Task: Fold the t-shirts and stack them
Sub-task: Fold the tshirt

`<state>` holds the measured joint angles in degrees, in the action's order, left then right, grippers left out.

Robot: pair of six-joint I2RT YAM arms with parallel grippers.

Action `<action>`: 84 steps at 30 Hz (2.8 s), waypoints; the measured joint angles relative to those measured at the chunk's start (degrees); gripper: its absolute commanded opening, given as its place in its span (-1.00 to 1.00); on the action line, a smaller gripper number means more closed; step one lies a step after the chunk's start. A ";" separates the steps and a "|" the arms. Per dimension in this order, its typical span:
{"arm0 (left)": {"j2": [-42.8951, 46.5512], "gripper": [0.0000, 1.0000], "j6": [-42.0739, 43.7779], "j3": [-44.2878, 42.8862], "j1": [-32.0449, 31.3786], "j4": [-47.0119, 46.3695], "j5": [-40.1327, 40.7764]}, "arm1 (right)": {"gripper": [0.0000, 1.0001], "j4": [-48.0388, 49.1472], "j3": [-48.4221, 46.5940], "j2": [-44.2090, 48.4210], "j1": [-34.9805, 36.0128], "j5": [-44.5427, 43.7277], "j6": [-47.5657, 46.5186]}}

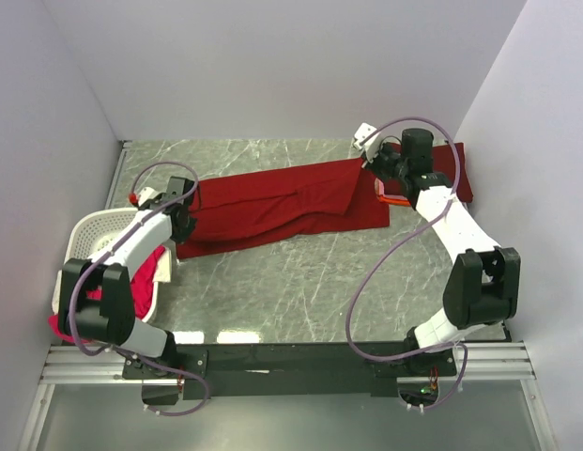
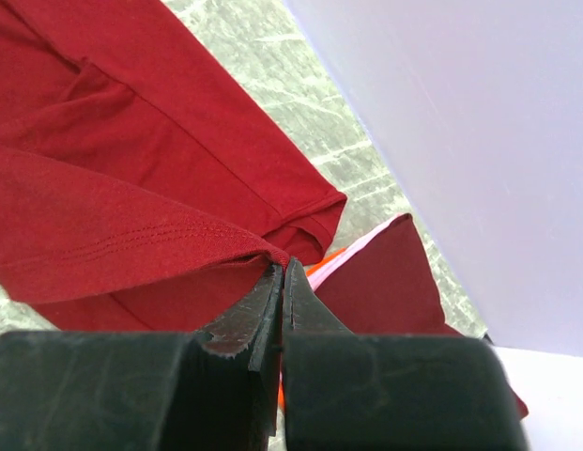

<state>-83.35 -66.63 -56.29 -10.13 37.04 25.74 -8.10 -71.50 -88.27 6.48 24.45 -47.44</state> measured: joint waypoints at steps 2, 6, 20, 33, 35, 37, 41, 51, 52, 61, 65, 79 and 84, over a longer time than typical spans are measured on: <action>-0.90 -0.99 -0.02 -0.63 0.52 -0.11 -0.02 | -1.00 0.00 -0.52 -0.68 -0.02 -0.04 0.13; -3.89 -0.99 0.00 -3.21 1.44 -0.50 -0.02 | -1.00 0.20 -2.34 -2.36 -0.02 -0.15 0.70; -13.49 -0.99 1.75 -11.54 2.80 -0.85 0.09 | -1.00 0.90 -6.62 -8.74 -0.04 -2.43 2.08; -17.07 -0.99 3.04 -14.32 4.28 -0.79 0.68 | -1.00 0.72 -10.82 -13.05 -0.04 -3.32 3.13; -18.14 -0.99 3.28 -15.58 4.44 -0.66 0.68 | -1.00 0.66 -11.21 -13.64 -0.04 -3.48 3.30; -19.02 -0.99 3.61 -16.48 4.50 -0.72 0.68 | -1.00 0.37 -11.56 -14.10 -0.04 -3.58 3.43; -19.93 -0.99 4.04 -16.94 4.55 -0.72 0.68 | -1.00 0.22 -13.68 -15.89 -0.04 -3.82 3.93; -21.46 -0.92 4.09 -17.49 4.59 -0.63 0.66 | -1.00 -0.59 -17.62 -19.61 0.00 -3.96 4.66; -21.68 -0.92 4.09 -17.66 4.59 -0.66 0.66 | -1.00 -0.61 -18.45 -20.06 0.04 -3.96 4.79; -22.60 -0.92 4.26 -18.01 4.68 -0.33 0.92 | -1.00 -2.34 -26.16 -25.11 1.99 -4.98 5.05; -22.60 -0.93 4.26 -18.12 4.70 -0.22 1.11 | -1.00 -3.04 -28.41 -27.10 3.21 -5.60 5.01; -19.98 -0.93 4.22 -17.55 4.70 0.39 2.01 | -1.00 -5.01 -33.86 -33.00 5.62 -7.56 4.55; -19.54 -0.93 4.11 -17.05 4.70 0.46 2.25 | -1.00 -5.20 -35.45 -34.88 6.08 -8.55 4.52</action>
<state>-102.89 -62.52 -73.34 -5.43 37.50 27.99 -13.30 -106.96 -123.15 12.56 15.90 -42.92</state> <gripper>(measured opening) 0.048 0.009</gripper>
